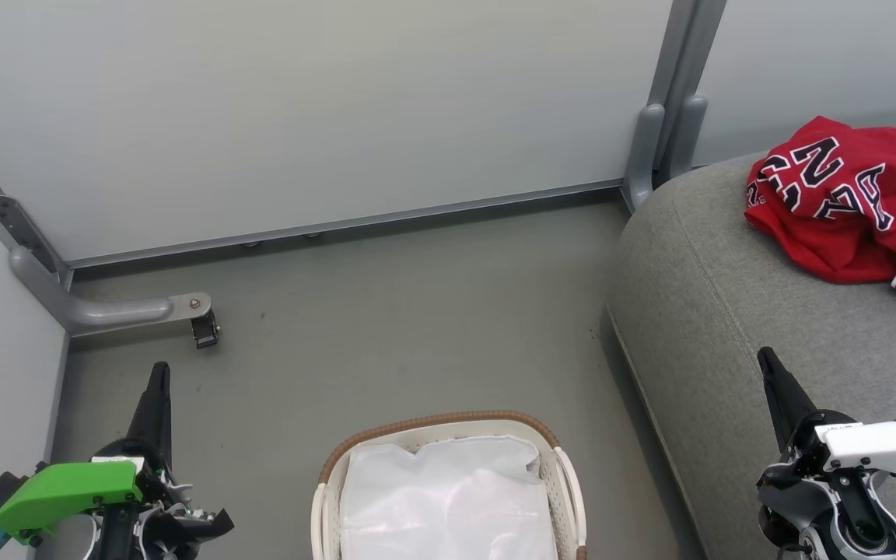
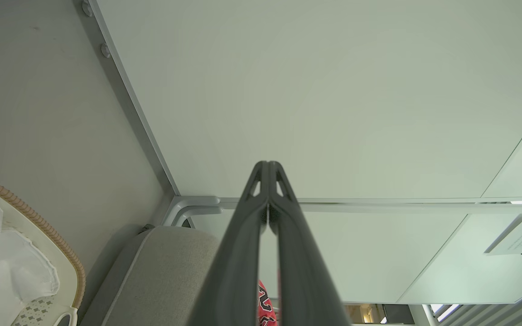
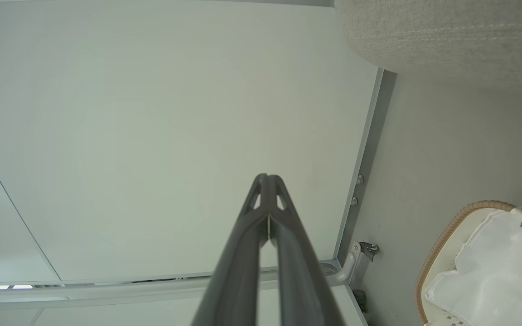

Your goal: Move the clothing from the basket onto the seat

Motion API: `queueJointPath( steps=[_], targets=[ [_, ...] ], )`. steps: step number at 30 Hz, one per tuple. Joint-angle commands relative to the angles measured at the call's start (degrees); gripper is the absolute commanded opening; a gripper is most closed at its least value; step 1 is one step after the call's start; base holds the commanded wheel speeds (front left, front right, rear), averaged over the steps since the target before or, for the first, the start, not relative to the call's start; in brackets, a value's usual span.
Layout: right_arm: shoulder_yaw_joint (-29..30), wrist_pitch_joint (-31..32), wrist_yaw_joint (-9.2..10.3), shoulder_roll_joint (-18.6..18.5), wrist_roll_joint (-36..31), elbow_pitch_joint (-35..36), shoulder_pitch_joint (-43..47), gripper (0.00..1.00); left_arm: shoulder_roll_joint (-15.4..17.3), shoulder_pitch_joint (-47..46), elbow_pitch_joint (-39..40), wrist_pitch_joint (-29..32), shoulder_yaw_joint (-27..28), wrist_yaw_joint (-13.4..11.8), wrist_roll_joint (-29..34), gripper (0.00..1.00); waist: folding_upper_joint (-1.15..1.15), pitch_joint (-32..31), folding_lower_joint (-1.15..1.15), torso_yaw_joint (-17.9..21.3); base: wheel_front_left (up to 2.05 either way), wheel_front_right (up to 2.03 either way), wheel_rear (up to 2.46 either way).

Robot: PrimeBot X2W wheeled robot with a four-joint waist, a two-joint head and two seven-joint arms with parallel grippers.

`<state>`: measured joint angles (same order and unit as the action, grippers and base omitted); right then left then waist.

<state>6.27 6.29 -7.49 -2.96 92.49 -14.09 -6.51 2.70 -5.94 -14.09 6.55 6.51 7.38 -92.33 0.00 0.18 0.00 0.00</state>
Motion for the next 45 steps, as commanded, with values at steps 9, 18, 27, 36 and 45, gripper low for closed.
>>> queueJointPath(
  steps=[9,18,27,36,45],
  targets=[
    [0.2,0.3,0.0,-0.2,0.2,0.2,0.6,0.0,0.3,-0.6,0.1,0.2,0.1,0.2,-0.2,0.0,0.0,0.0,0.0,0.0,0.0,0.0,0.0],
    [0.2,0.4,0.0,-0.2,0.1,0.2,0.6,0.0,0.3,-0.6,0.1,0.2,0.1,0.2,-0.2,0.0,0.0,0.0,0.0,0.0,0.0,0.0,0.0],
    [0.3,0.4,0.0,-0.2,0.1,0.2,0.6,0.0,0.3,-0.6,0.1,0.2,0.1,0.2,-0.2,0.0,0.0,0.0,0.0,0.0,0.0,0.0,0.0],
    [0.3,0.4,0.0,-0.1,0.0,0.2,0.6,0.0,0.3,-0.6,0.1,0.2,0.1,0.2,-0.2,0.0,0.0,0.0,0.0,0.0,0.0,0.0,0.0],
    [0.3,0.3,0.0,-0.1,0.0,0.2,0.6,0.0,0.3,-0.6,0.1,0.2,0.1,0.2,-0.2,0.0,0.0,0.0,0.0,0.0,0.0,0.0,0.0]
  ],
)
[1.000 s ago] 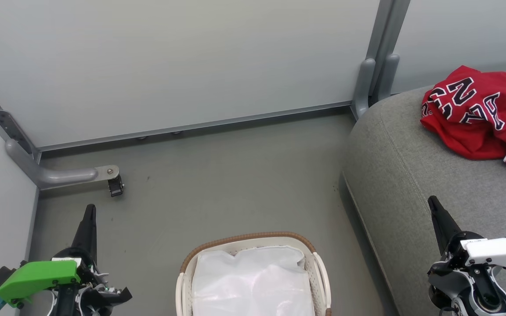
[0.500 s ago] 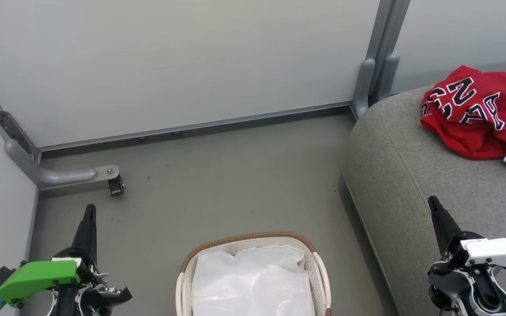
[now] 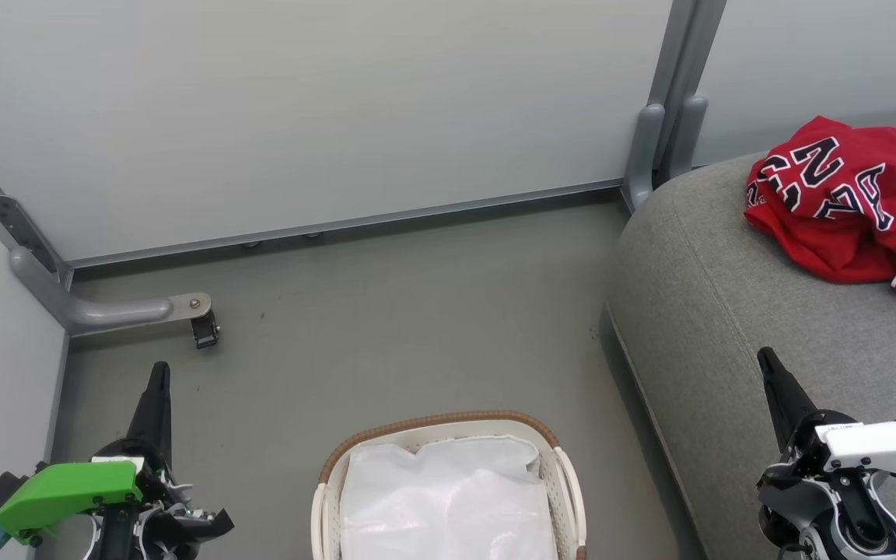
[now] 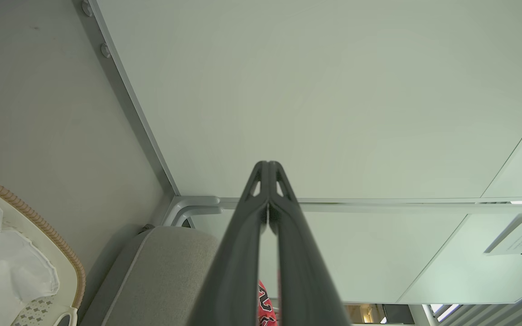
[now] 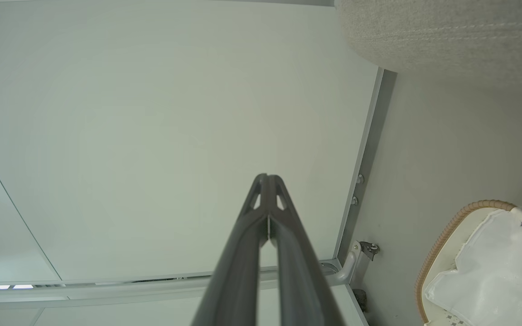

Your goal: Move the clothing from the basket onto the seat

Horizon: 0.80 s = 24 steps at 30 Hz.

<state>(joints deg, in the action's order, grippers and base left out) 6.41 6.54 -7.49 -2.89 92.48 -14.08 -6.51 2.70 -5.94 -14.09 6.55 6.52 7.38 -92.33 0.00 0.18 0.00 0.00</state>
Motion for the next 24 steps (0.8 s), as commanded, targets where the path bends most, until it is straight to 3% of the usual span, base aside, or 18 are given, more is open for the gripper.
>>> queueJointPath(
  steps=[1,24],
  targets=[
    [0.2,0.0,0.0,-0.2,0.0,0.2,0.6,0.0,0.3,-0.6,0.1,0.2,0.1,0.2,-0.2,0.0,0.0,0.0,0.0,0.0,0.0,0.0,0.0],
    [0.2,0.1,0.0,-0.1,0.0,0.2,0.6,0.0,0.3,-0.6,0.1,0.2,0.1,0.2,-0.2,0.0,0.0,0.0,0.0,0.0,0.0,0.0,0.0]
  ],
)
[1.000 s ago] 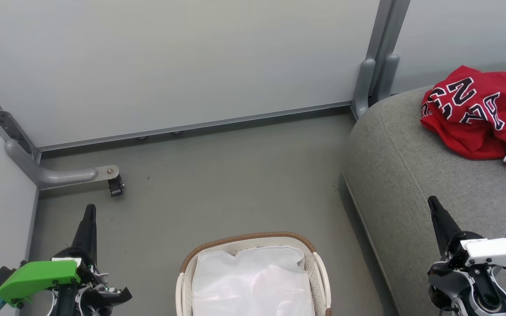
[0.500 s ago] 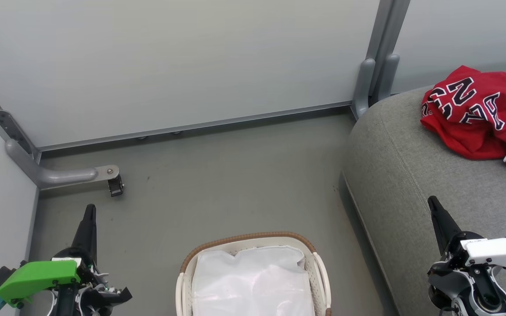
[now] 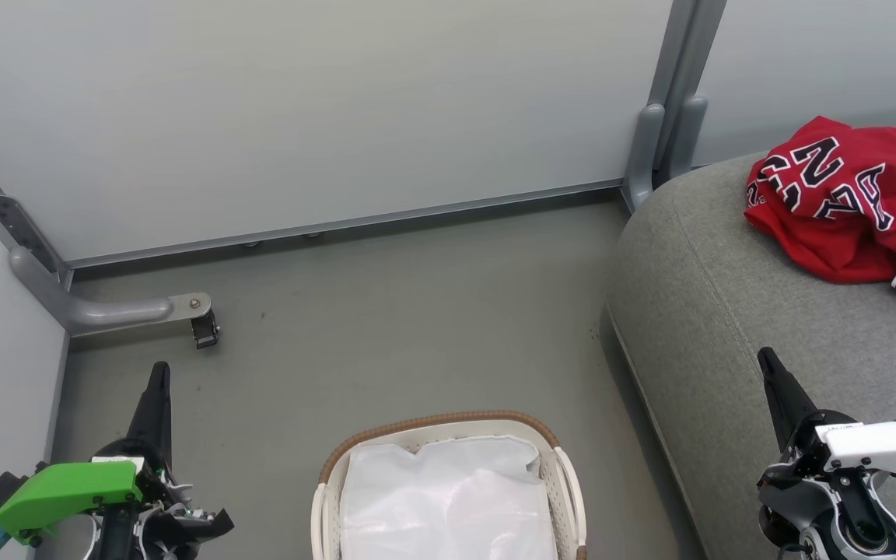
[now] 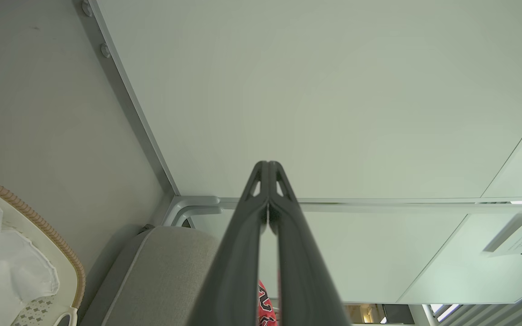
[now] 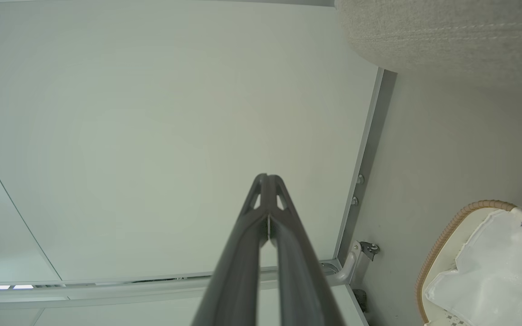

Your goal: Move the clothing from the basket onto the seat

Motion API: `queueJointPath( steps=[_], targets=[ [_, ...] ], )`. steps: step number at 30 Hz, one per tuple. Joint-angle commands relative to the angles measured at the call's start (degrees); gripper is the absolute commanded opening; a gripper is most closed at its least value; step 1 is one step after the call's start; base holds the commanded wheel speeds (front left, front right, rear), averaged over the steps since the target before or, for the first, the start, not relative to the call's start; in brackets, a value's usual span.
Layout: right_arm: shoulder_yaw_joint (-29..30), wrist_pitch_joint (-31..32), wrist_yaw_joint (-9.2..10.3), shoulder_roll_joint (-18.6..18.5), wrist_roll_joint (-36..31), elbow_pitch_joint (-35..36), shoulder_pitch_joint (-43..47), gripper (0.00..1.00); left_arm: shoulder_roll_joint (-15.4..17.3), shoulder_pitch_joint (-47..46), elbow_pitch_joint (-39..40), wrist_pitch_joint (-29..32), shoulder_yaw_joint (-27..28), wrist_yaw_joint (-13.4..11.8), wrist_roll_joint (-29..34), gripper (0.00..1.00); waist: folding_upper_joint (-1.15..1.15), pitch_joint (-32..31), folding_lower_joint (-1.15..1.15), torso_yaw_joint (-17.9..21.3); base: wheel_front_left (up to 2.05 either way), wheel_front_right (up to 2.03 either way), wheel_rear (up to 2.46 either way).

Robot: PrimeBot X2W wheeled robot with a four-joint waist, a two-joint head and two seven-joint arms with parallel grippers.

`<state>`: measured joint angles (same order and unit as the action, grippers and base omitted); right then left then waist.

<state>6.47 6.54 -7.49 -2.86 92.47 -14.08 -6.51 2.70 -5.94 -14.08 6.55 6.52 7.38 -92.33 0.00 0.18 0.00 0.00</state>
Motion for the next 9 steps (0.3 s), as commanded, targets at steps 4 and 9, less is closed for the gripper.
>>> queueJointPath(
  steps=[4,9],
  targets=[
    [0.2,0.1,0.0,-0.2,0.0,0.2,0.6,0.0,0.3,-0.6,0.1,0.2,0.1,0.2,-0.2,0.0,0.0,0.0,0.0,0.0,0.0,0.0,0.0],
    [0.2,0.1,0.0,-0.2,-0.1,0.2,0.6,0.0,0.3,-0.6,0.1,0.2,0.1,0.2,-0.2,0.0,0.0,0.0,0.0,0.0,0.0,0.0,0.0]
  ],
)
